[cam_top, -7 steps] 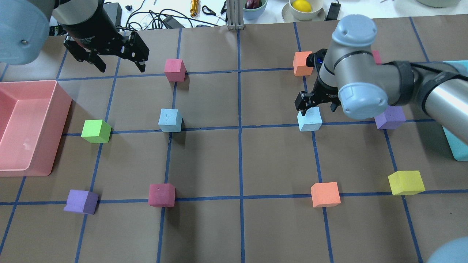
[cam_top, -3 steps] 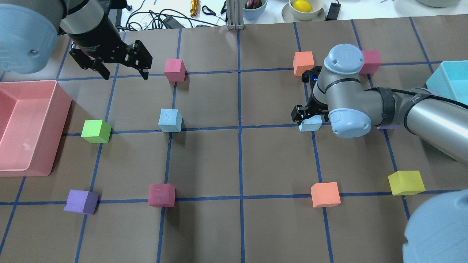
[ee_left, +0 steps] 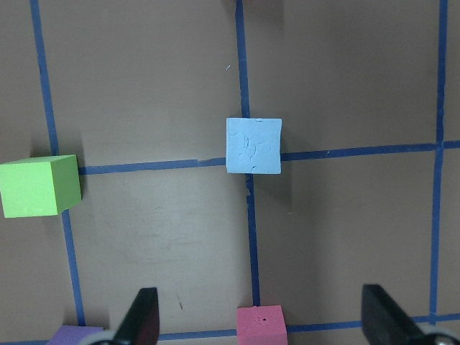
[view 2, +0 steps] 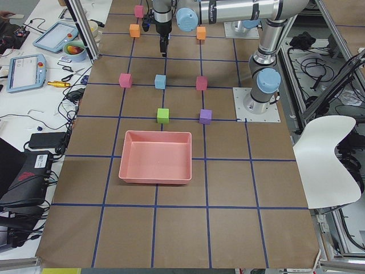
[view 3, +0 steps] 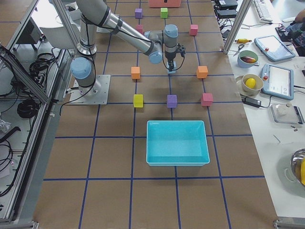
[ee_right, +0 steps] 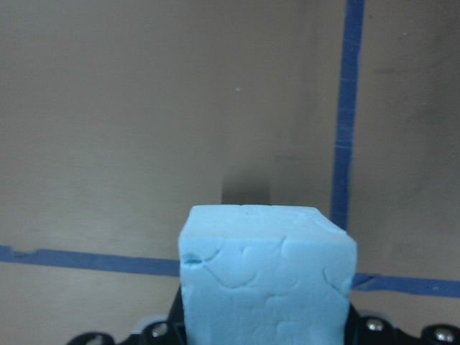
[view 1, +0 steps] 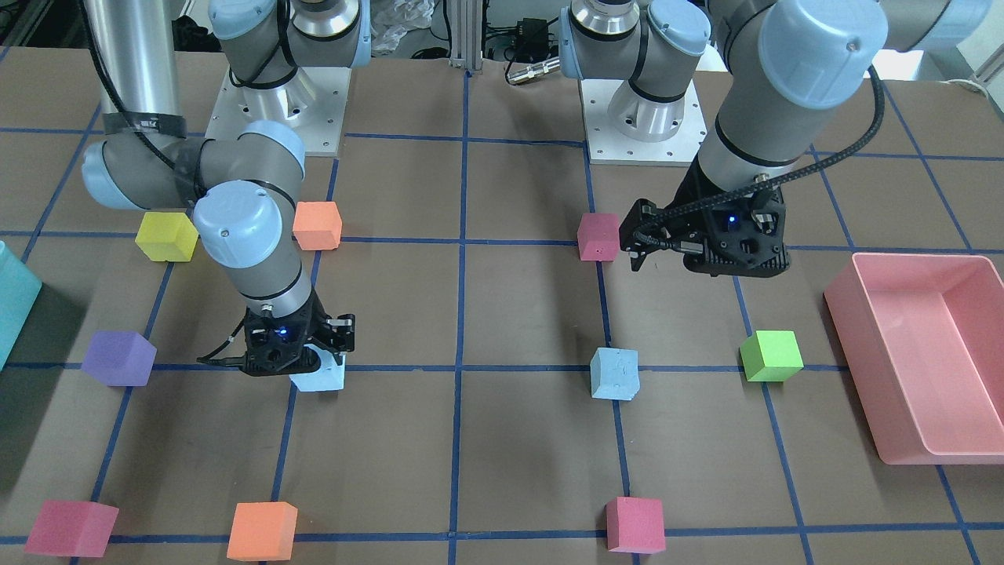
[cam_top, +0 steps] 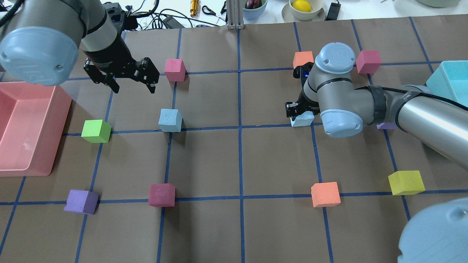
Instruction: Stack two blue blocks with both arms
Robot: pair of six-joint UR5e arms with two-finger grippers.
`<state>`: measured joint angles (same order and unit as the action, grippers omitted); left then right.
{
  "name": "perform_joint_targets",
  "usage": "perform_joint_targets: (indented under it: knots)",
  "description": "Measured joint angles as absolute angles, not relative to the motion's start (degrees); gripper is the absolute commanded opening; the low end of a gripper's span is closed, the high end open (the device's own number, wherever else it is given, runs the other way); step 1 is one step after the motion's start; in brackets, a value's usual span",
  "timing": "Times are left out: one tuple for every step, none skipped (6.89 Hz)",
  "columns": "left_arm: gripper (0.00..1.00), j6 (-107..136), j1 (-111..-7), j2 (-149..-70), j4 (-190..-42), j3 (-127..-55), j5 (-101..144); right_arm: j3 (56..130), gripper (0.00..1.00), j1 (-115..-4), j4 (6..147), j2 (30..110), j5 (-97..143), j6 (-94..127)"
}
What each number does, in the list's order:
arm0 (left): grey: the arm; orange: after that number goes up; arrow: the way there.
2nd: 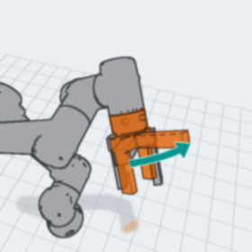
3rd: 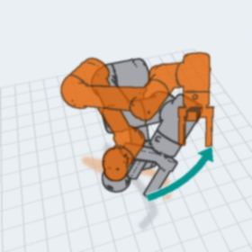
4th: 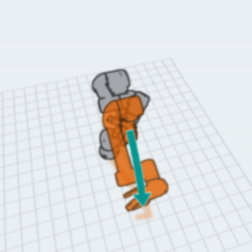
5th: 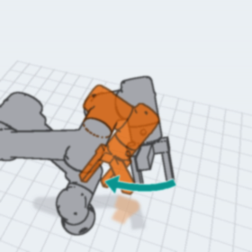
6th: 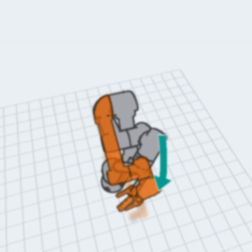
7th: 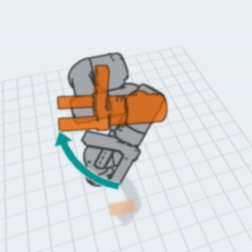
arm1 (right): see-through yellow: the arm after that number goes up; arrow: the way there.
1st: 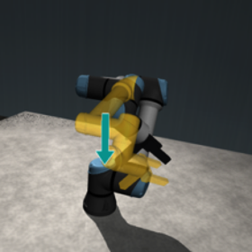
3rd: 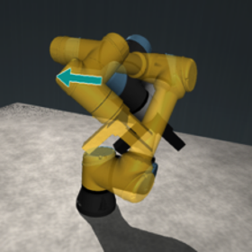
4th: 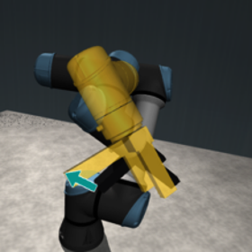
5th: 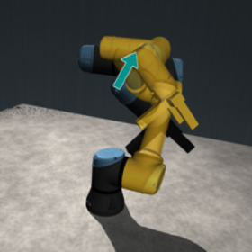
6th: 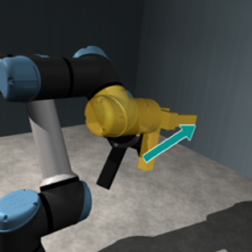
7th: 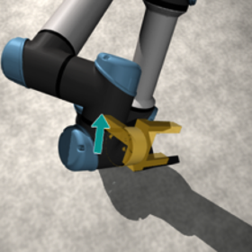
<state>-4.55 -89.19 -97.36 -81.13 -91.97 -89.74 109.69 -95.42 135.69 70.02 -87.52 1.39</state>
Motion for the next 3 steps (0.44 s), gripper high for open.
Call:
perform_joint_targets:
  knots:
    - [1.0, -5.09, -89.13, -99.4, -78.11, -93.43, -89.62, 108.7, 0.25, -100.84, 134.81, 70.46, -87.15, 7.37]
    - [1.0, -5.75, -89.08, -101.52, -73.64, -96.04, -89.67, 108.33, 0.25, -106.6, 134.47, 70.55, -87.0, 14.04]
    - [1.0, -6.09, -89.05, -103.4, -68.53, -98.89, -89.74, 108.36, 0.28, -111.41, 134.39, 70.37, -87.15, 19.3]
